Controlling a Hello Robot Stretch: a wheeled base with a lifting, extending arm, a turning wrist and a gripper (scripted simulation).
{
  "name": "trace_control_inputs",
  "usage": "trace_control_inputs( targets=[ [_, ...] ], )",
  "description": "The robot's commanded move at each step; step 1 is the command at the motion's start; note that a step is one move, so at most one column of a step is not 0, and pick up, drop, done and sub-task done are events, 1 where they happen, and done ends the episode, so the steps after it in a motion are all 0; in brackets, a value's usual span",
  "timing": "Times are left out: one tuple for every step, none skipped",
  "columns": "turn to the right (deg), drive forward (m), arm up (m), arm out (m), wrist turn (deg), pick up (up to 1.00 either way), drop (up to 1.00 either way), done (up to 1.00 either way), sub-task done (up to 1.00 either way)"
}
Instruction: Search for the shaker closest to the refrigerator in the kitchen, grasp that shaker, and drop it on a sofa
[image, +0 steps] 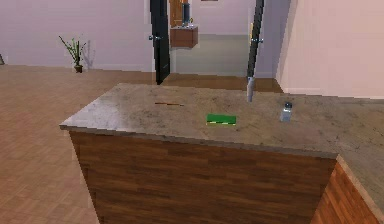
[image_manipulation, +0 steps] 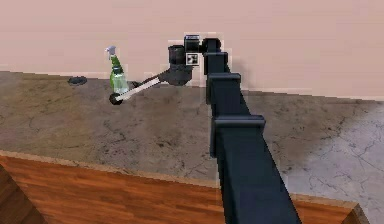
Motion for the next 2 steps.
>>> trace_control_inputs(
  targets=[
    [0.0, 0.0, 0.0, 0.0, -45.0, 0.0, 0.0, 0.0, 0.0],
    [0.0, 0.0, 0.0, 0.0, -21.0, 0.0, 0.0, 0.0, 0.0]
  ],
)
